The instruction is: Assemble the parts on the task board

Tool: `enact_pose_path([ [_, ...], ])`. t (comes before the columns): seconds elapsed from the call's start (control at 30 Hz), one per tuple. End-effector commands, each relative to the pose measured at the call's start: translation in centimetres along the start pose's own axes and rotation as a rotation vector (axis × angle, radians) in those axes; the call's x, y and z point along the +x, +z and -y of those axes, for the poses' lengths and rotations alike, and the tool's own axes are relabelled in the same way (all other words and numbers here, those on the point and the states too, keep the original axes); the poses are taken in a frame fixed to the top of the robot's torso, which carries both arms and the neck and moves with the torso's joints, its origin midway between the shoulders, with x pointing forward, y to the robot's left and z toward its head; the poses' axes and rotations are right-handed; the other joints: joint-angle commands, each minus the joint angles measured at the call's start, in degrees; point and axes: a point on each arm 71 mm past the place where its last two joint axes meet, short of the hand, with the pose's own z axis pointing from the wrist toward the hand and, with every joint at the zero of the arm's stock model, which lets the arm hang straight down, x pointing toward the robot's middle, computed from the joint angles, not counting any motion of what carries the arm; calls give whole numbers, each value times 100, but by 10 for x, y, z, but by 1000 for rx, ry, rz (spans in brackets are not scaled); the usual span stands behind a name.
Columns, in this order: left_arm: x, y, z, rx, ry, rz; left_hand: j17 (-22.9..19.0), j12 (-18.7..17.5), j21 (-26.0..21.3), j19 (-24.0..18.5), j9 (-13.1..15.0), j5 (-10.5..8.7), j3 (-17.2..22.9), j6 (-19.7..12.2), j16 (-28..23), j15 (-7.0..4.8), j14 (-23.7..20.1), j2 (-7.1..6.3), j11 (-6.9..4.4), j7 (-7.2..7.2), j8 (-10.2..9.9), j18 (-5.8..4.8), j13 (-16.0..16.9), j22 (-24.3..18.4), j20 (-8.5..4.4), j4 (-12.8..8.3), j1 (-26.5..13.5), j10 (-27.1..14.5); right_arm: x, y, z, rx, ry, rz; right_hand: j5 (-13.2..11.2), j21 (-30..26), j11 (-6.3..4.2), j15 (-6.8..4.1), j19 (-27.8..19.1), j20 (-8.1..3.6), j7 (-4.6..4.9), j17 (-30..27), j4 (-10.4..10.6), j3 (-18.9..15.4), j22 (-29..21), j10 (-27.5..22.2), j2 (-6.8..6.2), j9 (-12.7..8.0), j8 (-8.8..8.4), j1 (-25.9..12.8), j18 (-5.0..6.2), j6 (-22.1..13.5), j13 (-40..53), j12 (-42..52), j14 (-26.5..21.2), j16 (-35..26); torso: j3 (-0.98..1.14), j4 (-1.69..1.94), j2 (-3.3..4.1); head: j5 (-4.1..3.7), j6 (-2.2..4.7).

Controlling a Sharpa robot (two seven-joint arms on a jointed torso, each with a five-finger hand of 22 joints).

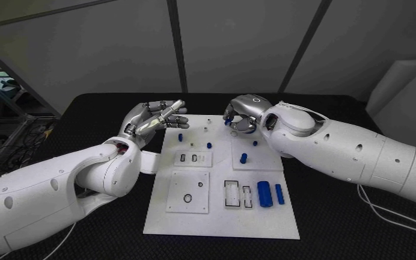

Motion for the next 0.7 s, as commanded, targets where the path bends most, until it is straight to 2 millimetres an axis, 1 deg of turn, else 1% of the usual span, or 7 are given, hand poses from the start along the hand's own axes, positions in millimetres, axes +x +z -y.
enact_pose_path([
  [0.03,1,0,2,14,3,-7,8,-41,18,29,-8,-18,-9,19,-39,10,10,10,27,-7,-42,-23,-7,5,2,-34,20,3,-6,5,-3,1,-4,92,25,35,22,-40,-15,-34,7,9,2,37,2,36,-6,-6,0,27,-34,30,-2,-10,271,27,-2,5,11,28,8],
  [0.1,1,1,2,15,3,-8,11,-45,18,27,-8,-18,-12,16,-43,11,8,6,28,-7,-46,-23,-7,5,3,-37,21,-1,-5,9,-5,-1,-2,102,26,32,22,-40,-18,-34,8,8,3,39,-3,37,-6,-6,0,27,-33,32,-2,-10,271,27,-8,12,16,36,19],
  [0.2,2,1,2,16,2,-9,11,-45,18,27,-8,-18,-12,16,-43,11,8,6,28,-7,-46,-23,-7,5,3,-37,21,-1,-4,16,-10,-5,1,115,27,35,23,-40,-17,-34,9,9,2,42,0,37,-8,-7,-1,27,-33,32,-2,-11,271,28,-7,23,19,27,26],
  [0.37,2,1,2,17,2,-10,11,-45,18,27,-8,-18,-12,16,-43,11,8,6,28,-7,-46,-23,-7,5,3,-37,21,-1,-2,25,-16,-10,6,131,29,37,24,-39,-17,-33,10,12,0,45,3,36,-9,-7,-2,28,-33,32,-3,-12,271,29,-5,9,18,72,27],
  [0.53,3,2,3,18,2,-11,16,-53,17,23,-9,-19,-14,14,-50,12,3,3,29,-7,-53,-24,-8,4,4,-41,22,-7,0,32,-21,-14,7,134,40,45,30,-35,-18,-31,18,25,-5,63,10,31,-19,-10,-10,31,-34,30,-5,-19,273,38,-9,14,26,108,38],
  [0.6,3,2,3,19,1,-12,16,-53,17,23,-9,-19,-14,14,-50,12,3,3,29,-7,-53,-24,-8,4,4,-41,22,-7,1,35,-23,-16,7,131,40,45,30,-35,-18,-31,18,25,-5,63,10,31,-19,-10,-10,31,-34,30,-5,-19,273,38,-14,21,33,111,41],
  [0.7,4,2,4,20,0,-14,16,-53,17,23,-9,-19,-14,14,-50,12,3,3,29,-7,-53,-24,-8,4,4,-41,22,-7,2,38,-25,-19,8,127,43,48,35,-32,-20,-29,23,32,-3,69,12,26,-23,-12,-15,26,-35,26,-7,-23,275,43,-12,19,34,113,43],
])
